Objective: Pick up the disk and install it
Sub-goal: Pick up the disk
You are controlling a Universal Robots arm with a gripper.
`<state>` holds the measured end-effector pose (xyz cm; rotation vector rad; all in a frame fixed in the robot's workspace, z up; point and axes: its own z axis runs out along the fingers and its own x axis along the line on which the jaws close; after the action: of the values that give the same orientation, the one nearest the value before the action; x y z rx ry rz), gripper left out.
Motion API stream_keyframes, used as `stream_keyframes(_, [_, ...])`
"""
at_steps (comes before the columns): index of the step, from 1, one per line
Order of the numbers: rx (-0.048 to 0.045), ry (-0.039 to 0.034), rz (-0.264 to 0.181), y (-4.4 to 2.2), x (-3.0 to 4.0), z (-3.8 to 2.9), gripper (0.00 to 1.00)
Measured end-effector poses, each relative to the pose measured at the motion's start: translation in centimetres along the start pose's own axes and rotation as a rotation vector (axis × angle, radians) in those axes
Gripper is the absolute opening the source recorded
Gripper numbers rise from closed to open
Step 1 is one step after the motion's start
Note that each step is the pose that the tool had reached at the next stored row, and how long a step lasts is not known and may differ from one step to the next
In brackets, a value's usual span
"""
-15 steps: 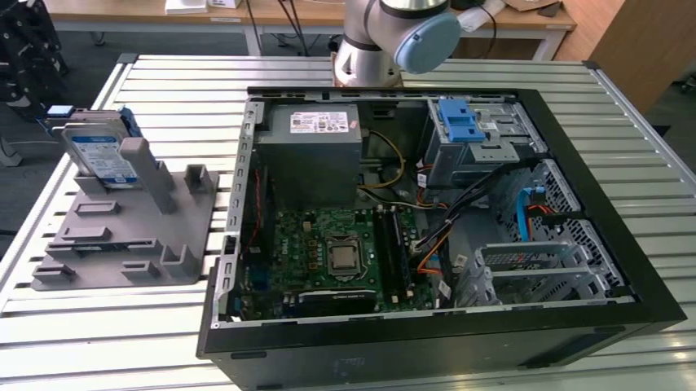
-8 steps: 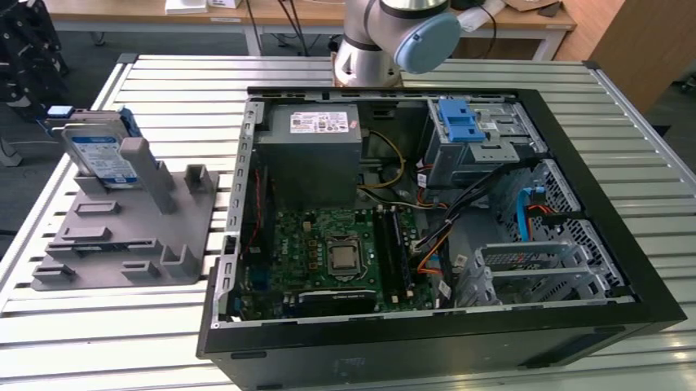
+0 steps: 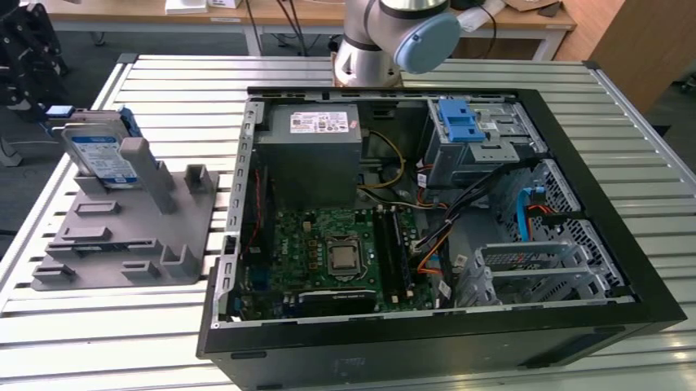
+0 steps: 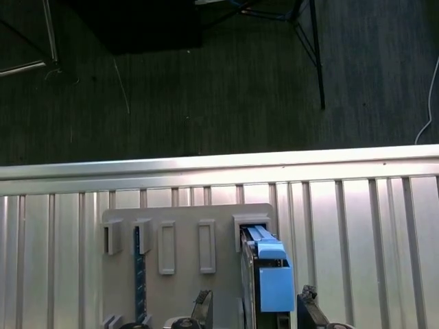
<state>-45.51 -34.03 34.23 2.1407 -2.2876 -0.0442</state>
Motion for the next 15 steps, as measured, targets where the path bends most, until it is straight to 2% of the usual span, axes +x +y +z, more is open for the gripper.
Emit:
stream_keyframes(8, [0.0001, 0.0000, 0.000, 0.23, -0.63, 0.75, 0.59])
stream_keyframes(12, [0.0001, -0.0001, 0.000, 0.60, -0.67, 1.37, 0.59])
stream_keyframes(15, [-0.0001, 0.0000, 0.000, 0.62, -0.72, 1.53, 0.59])
